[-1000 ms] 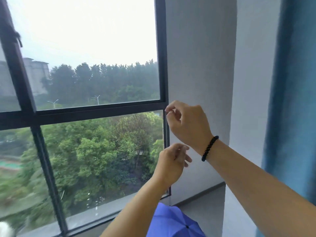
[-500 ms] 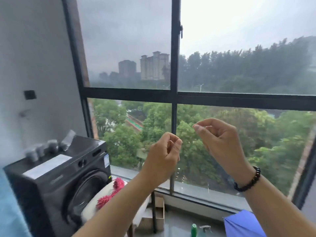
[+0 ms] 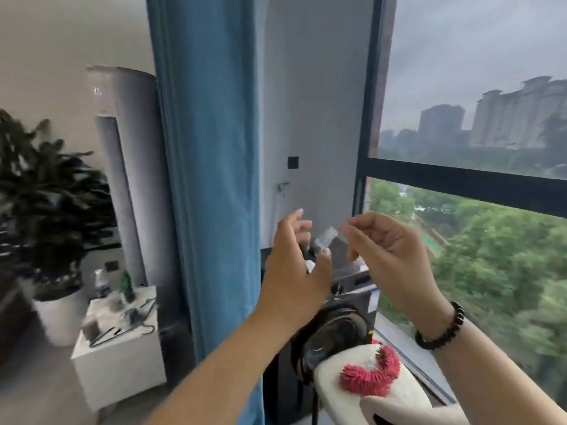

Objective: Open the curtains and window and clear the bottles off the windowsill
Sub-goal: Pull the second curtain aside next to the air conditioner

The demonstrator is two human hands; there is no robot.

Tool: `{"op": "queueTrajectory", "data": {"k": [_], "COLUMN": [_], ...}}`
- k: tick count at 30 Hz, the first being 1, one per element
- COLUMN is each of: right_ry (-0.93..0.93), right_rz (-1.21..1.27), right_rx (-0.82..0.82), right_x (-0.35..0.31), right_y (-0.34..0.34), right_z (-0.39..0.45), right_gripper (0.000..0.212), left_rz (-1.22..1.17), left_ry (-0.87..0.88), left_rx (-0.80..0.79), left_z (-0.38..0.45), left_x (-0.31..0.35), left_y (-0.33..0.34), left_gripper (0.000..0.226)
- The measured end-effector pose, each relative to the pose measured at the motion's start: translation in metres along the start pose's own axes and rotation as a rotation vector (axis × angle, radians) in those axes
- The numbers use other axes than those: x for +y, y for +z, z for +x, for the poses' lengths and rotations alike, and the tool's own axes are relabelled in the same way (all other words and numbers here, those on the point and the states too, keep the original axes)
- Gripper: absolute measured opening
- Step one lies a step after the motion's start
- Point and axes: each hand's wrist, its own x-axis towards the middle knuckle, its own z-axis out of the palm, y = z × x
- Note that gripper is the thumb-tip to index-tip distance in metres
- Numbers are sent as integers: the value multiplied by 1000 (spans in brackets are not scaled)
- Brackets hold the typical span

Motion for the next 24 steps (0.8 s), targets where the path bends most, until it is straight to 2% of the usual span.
{"op": "queueTrajectory", "data": {"k": [3, 6, 9, 13, 17, 21, 24], "right_ry": [3, -8, -26, 34, 103, 85, 48], "right_rz": [91, 136, 109, 82, 84, 106, 144], "right_rx": [-68, -101, -125, -182, -238, -242, -234], "right_x": [24, 44, 68, 93, 114, 131, 145], "right_y": [44, 76, 108, 142, 175, 205, 226], "right_z": [44, 78, 109, 140, 168, 187, 201], "right_gripper": [9, 9, 23, 64, 90, 93, 92], "left_rz": [133, 271, 352, 374, 371, 317, 262], "left_ry": [-41, -96, -172, -274, -368, -352, -337], "left_rx": [170, 395, 535, 534, 536, 463, 404], "left_z": [36, 64, 92, 116, 136, 149, 164], "left_x": [-31, -56, -84, -121, -161, -188, -208], "left_y": [-28, -48, -65, -79, -92, -96, -101], "left_gripper": [72, 96, 113, 128, 143, 130, 139]}}
